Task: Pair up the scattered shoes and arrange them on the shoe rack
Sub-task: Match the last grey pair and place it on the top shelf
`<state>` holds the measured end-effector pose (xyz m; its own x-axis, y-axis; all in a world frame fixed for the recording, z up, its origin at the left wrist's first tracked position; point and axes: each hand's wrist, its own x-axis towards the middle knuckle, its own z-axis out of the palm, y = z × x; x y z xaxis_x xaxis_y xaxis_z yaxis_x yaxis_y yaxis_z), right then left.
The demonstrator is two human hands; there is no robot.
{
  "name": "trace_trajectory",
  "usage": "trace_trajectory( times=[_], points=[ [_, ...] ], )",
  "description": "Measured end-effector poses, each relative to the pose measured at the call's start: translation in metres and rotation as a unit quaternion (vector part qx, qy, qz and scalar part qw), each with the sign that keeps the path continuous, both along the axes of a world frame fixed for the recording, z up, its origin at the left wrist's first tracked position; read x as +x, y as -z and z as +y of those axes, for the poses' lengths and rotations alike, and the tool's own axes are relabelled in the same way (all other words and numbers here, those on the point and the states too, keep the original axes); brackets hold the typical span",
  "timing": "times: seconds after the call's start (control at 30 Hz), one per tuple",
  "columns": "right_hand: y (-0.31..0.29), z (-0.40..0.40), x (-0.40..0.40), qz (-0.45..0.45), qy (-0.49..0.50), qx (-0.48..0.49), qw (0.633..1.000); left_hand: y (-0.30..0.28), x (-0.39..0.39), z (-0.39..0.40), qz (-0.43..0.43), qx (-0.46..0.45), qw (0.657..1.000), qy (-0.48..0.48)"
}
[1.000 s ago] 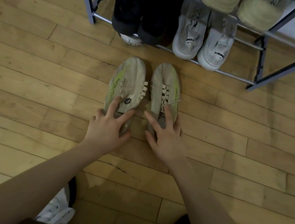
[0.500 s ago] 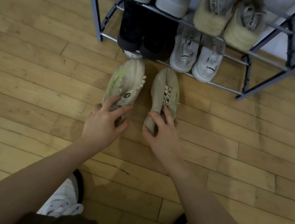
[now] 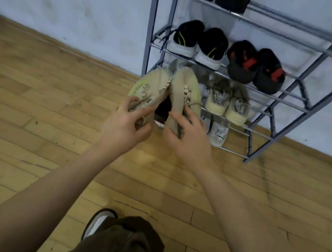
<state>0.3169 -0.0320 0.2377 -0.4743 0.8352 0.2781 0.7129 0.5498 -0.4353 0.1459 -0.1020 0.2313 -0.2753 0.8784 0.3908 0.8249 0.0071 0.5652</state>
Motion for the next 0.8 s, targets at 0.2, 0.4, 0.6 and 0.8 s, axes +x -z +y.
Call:
trace_trajectory(
  times=[0.2, 0.4, 0.6, 0.8],
  points=[
    [-0.079, -0.013, 0.007, 0.048, 0.0, 0.077, 0.996, -0.079, 0.001, -0.008, 0.063, 0.088, 0.994, -0.001],
    [-0.141, -0.012, 0.028, 0.076, 0.044, 0.133, 0.987, -0.143, 0.022, 0.006, 0.067, 0.139, 0.988, 0.018],
    [-0.183, 0.021, 0.061, 0.1, 0.079, 0.15, 0.98, -0.189, 0.054, 0.056, 0.068, 0.179, 0.98, 0.051],
    [-0.198, 0.091, 0.096, 0.141, 0.109, 0.15, 0.972, -0.206, 0.085, 0.132, 0.035, 0.201, 0.975, 0.094]
  ],
)
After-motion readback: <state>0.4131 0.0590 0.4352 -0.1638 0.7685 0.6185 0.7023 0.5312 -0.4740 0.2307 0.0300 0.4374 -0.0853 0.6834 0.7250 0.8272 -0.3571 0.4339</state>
